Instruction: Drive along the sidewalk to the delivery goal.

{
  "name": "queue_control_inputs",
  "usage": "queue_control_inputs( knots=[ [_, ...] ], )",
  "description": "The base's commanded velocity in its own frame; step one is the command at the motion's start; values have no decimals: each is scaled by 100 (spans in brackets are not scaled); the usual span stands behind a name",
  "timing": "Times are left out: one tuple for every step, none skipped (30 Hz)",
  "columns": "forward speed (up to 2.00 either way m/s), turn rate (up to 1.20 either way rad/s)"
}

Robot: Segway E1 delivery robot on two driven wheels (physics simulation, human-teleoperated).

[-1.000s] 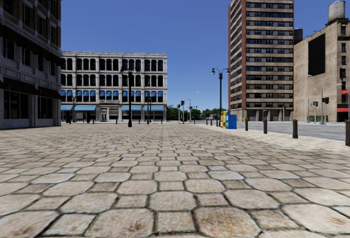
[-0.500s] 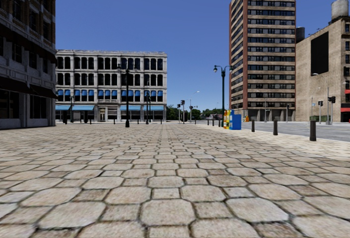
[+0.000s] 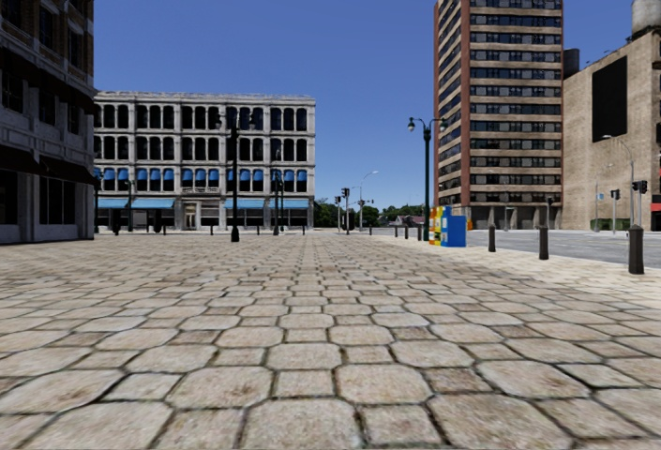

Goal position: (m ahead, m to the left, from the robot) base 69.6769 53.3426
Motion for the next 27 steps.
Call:
queue_control_inputs(
  knots=[
    [200,0],
    [200,0],
    [200,0],
    [200,0],
    [200,0],
    [200,0],
    [200,0],
    [200,0],
    [200,0],
    [200,0],
    [200,0],
    [200,0],
    [200,0],
    [200,0],
    [200,0],
    [200,0],
    [200,0],
    [200,0],
    [200,0],
    [200,0],
    [200,0],
    [200,0],
    [200,0],
    [200,0],
    [200,0],
    [200,0],
    [200,0]
  ],
)
